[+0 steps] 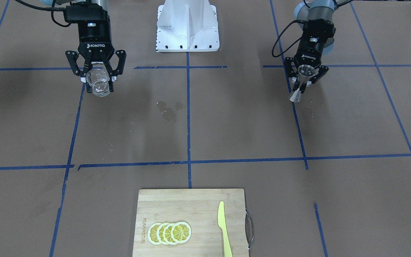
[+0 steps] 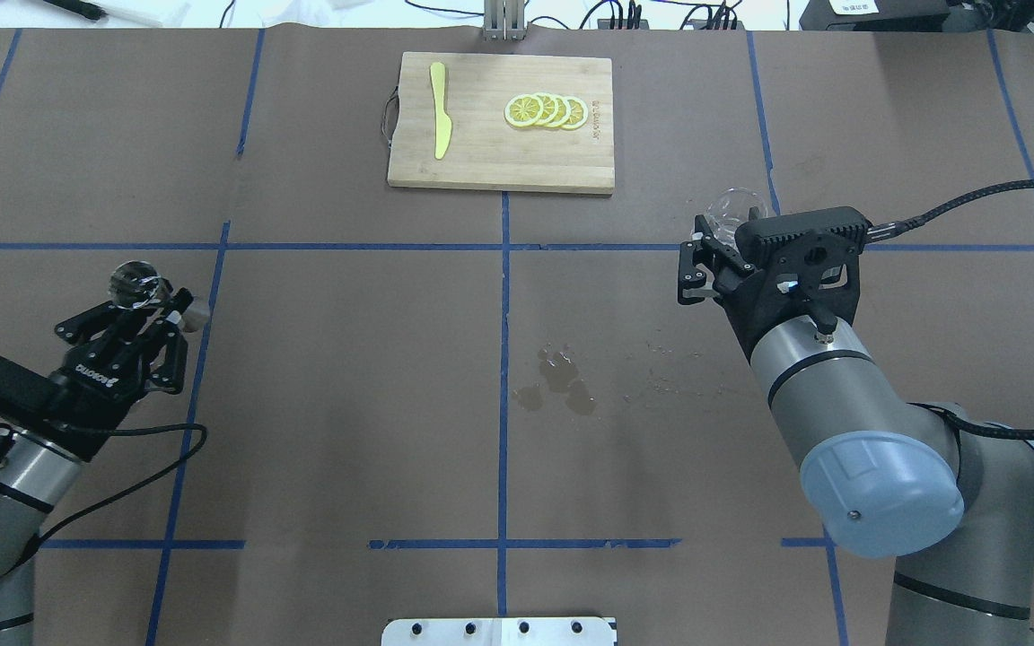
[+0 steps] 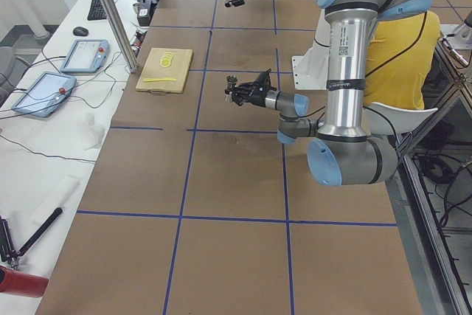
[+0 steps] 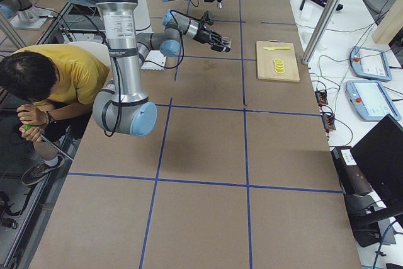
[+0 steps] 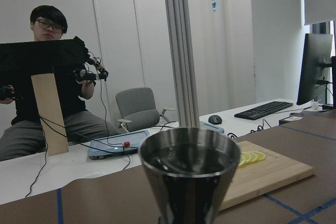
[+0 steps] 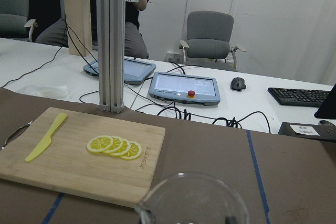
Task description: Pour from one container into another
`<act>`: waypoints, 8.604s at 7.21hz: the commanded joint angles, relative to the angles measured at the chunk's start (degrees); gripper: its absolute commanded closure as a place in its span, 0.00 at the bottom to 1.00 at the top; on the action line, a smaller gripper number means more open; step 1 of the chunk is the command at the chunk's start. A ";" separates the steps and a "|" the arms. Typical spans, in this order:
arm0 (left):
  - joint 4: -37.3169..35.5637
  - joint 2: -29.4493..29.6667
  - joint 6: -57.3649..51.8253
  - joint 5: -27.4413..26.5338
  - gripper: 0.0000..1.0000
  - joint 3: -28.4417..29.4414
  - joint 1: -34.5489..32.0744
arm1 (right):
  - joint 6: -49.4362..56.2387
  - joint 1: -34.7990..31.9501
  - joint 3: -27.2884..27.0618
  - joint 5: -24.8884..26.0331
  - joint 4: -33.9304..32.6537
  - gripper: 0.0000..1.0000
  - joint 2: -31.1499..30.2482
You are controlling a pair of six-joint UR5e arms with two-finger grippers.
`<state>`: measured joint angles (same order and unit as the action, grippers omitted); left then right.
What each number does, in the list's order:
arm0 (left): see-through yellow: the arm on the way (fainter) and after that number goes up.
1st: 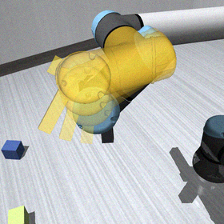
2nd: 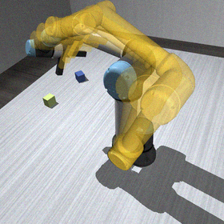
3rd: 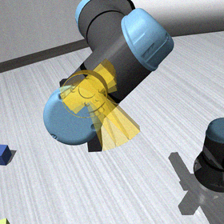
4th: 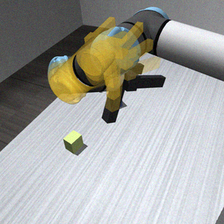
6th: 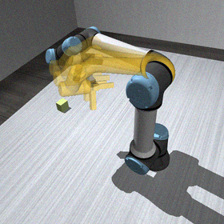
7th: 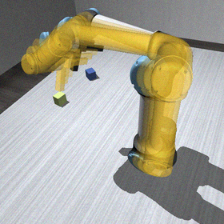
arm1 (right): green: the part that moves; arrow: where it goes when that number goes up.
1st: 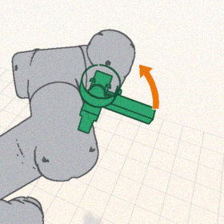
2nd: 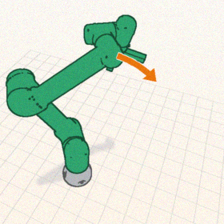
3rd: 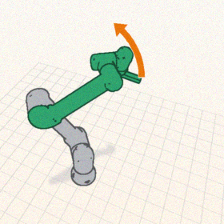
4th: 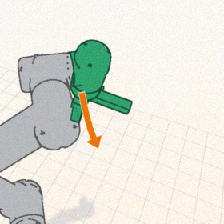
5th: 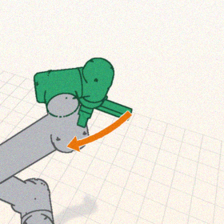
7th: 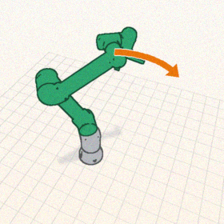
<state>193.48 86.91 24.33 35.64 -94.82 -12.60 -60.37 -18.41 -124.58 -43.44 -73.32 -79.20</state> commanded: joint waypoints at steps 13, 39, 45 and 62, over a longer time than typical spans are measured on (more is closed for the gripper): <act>-0.03 -8.17 29.64 -15.41 1.00 12.90 12.86 | -0.18 0.21 0.92 0.03 0.02 1.00 -0.34; -0.91 -7.46 23.13 -9.89 0.90 11.41 14.10 | -0.19 0.21 0.83 -0.06 0.02 1.00 -0.08; -0.91 -7.46 22.52 -9.10 0.00 11.24 14.10 | -0.19 0.21 0.57 -0.24 0.02 1.00 0.18; -0.03 -25.46 21.90 -3.40 0.00 -6.16 12.61 | -0.19 0.21 0.39 -0.41 0.02 1.00 0.36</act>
<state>193.22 64.00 46.16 30.36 -99.58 0.58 -60.55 -18.19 -124.27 -43.86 -73.30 -78.77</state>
